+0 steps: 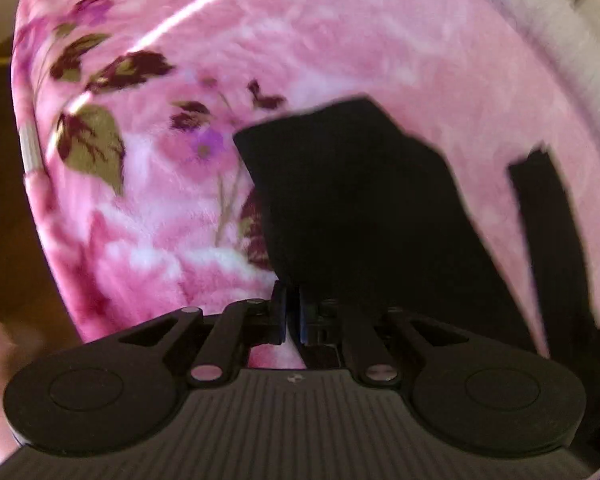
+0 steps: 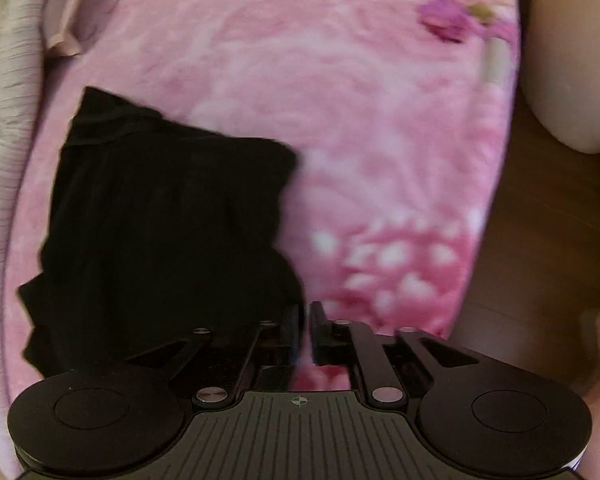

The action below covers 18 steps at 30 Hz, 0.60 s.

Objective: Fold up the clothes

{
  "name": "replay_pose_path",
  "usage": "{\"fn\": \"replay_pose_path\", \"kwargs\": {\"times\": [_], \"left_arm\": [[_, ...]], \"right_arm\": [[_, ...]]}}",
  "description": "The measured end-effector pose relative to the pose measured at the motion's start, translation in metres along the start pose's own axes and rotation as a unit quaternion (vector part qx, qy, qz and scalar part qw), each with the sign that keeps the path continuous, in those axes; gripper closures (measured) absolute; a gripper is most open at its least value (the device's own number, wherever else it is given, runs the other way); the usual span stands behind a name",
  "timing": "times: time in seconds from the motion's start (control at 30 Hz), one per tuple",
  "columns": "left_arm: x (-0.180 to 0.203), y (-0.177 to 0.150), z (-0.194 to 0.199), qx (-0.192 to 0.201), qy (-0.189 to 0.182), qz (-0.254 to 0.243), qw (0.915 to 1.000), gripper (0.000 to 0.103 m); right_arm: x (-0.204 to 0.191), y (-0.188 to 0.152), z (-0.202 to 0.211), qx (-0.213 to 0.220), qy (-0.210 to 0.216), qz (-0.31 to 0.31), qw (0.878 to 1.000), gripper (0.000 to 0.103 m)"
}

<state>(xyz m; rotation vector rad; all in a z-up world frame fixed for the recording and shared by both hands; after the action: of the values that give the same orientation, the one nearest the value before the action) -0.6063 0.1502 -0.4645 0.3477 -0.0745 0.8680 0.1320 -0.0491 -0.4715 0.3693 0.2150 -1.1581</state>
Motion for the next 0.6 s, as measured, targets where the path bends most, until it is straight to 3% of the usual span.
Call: {"fn": "replay_pose_path", "kwargs": {"times": [0.07, 0.2, 0.33, 0.4, 0.43, 0.53, 0.6], "left_arm": [[-0.002, 0.005, -0.002, 0.009, -0.007, 0.008, 0.9999, 0.096], [-0.006, 0.014, -0.005, 0.027, -0.021, 0.025, 0.9991, 0.079], [-0.01, 0.024, -0.008, 0.044, -0.034, 0.04, 0.9977, 0.081], [-0.004, 0.022, -0.011, 0.046, -0.023, 0.018, 0.9985, 0.082], [0.0, 0.021, -0.012, 0.05, -0.013, -0.003, 0.9987, 0.089], [0.011, 0.019, -0.004, 0.075, 0.001, -0.07, 0.9947, 0.098], [0.018, 0.019, 0.008, 0.102, 0.012, -0.109, 0.9888, 0.099]], "right_arm": [[0.005, 0.006, 0.001, 0.01, 0.009, 0.006, 1.0, 0.065], [-0.007, 0.028, -0.002, 0.04, 0.021, 0.022, 0.999, 0.056], [-0.006, 0.035, -0.016, 0.046, 0.019, 0.025, 0.998, 0.055], [-0.01, 0.038, -0.023, 0.05, 0.011, 0.036, 0.998, 0.055], [-0.011, 0.038, -0.025, 0.052, 0.007, 0.043, 0.998, 0.055], [-0.018, 0.035, -0.028, 0.047, -0.02, 0.09, 0.995, 0.101], [-0.026, 0.036, -0.021, 0.054, -0.041, 0.124, 0.99, 0.102]]}}
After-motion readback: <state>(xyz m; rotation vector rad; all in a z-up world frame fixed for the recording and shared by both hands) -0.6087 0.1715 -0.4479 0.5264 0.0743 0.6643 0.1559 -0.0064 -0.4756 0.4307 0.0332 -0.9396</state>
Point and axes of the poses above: each gripper's, at about its wrist camera, not at the fingertips, and z roughly against the way its jaws point, x to its right, y to its top, the point moved 10 cm from there along -z, roughly the way its jaws point, and after that the axes turned 8 degrees about z, right-handed, at the moved point
